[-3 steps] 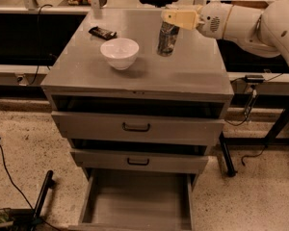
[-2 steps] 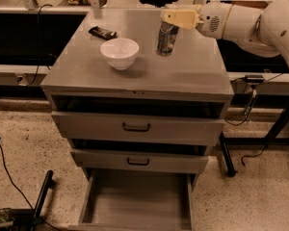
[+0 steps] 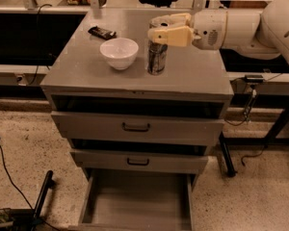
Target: Place redbull can into bottom drawer
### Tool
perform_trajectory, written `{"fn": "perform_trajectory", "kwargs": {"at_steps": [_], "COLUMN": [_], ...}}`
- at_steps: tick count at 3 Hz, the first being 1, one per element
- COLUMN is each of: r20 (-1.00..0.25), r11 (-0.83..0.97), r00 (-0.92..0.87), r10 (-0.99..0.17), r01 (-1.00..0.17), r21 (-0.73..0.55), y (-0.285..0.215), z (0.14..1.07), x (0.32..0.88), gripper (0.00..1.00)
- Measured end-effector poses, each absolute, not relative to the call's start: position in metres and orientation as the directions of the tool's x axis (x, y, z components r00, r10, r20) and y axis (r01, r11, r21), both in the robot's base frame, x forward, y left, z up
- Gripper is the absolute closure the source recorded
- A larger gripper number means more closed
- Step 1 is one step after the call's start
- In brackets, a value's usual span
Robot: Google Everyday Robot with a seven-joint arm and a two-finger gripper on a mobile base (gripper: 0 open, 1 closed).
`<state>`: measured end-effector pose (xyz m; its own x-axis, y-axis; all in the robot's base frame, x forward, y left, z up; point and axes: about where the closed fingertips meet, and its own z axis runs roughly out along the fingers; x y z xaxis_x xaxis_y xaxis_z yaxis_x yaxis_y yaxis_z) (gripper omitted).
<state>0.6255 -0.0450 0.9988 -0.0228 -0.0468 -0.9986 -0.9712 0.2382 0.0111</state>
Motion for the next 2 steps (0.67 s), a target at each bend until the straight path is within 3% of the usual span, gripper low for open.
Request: {"fn": "perform_trajectory", "kwargs": {"at_steps": [2], "r20": [-0.987], "r11": [0.031], "r00": [0.040], "r10": [-0.154], "r01": [-0.999], "r21": [-0.045], "y": [-0.017], "z": [0.944], "x": [0.517], "gripper": [1.00]}}
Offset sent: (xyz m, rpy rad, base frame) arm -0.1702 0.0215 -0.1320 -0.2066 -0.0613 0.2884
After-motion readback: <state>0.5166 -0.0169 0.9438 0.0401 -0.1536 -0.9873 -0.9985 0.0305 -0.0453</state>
